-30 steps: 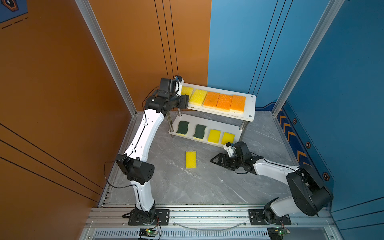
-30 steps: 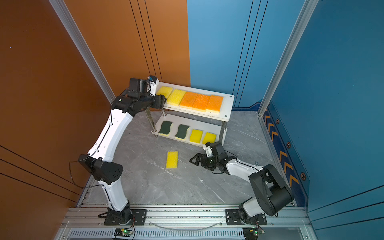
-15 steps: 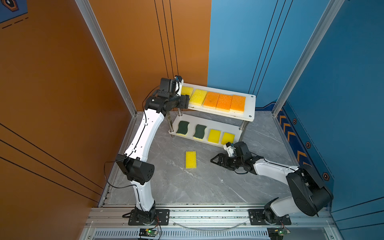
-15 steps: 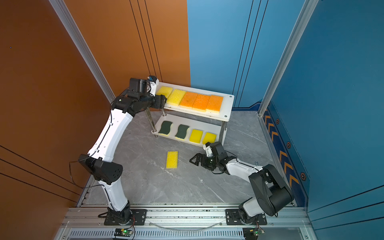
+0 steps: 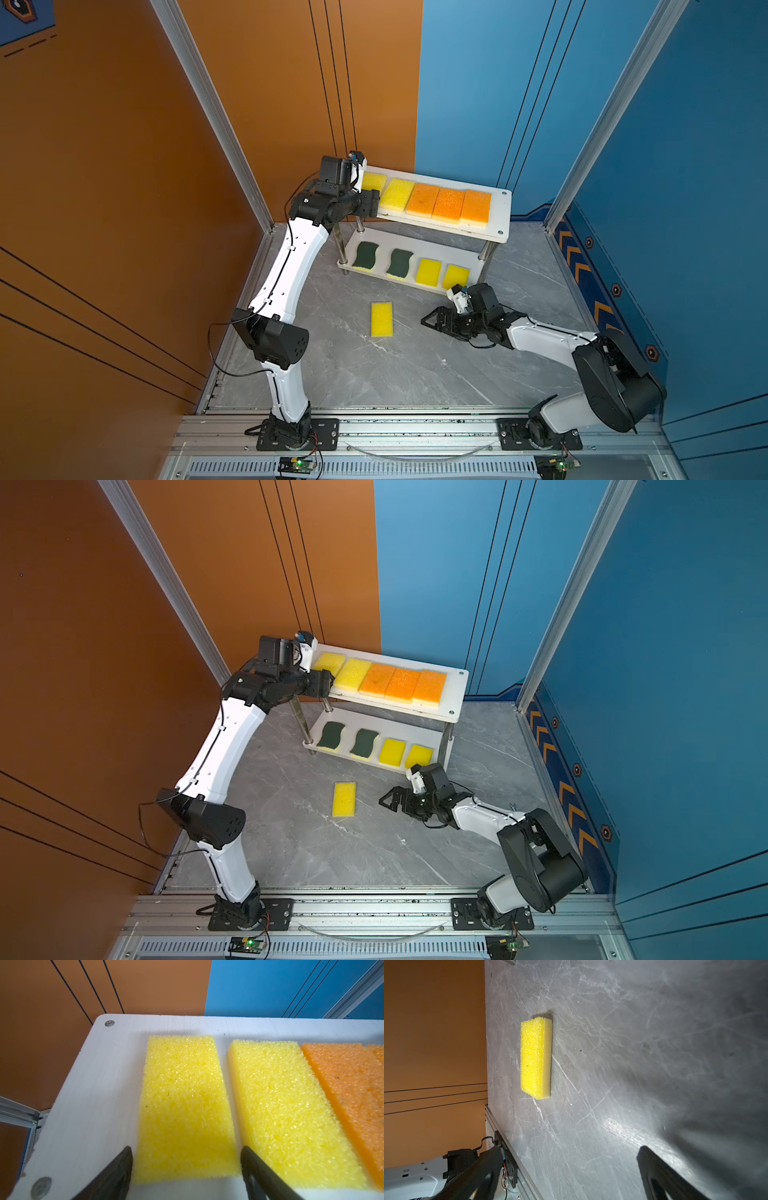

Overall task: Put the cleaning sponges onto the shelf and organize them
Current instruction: 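Move the open left gripper down over the loose yellow sponge on the table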

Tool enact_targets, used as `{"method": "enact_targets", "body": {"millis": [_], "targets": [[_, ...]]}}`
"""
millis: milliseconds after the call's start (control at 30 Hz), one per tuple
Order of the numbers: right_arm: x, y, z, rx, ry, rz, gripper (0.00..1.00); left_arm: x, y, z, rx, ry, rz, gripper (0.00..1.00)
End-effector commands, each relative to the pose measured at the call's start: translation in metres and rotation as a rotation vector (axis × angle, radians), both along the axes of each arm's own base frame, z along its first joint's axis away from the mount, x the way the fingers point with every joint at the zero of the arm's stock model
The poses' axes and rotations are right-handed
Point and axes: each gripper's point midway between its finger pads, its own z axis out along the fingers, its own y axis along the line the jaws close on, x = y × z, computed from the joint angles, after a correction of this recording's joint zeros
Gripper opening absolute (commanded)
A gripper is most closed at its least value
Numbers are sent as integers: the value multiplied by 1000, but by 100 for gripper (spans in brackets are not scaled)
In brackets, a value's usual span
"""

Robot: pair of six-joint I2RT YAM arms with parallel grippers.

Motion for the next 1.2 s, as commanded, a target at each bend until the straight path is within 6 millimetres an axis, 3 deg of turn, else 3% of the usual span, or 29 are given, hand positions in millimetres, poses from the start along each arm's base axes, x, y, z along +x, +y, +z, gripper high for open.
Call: {"method": "enact_targets", "body": {"millis": [0,333,367,600,1167], "targets": [[0,-4,-2,-13,-11,-9,100,-5,0,21,-23,-51,7,83],[-1,-5,-2,-12,-11,-8,100,-7,1,32,-33,-78,9,85],[-1,-4,-2,-12,-11,-8,100,-7,1,33,-35,-80,10,90],[0,-4,-1,-8,-14,-9,100,-9,3,39,-38,-94,12,94],[0,-2,0,-2,-14,-6,100,-20,8,57,-49,-138,22,95]]}}
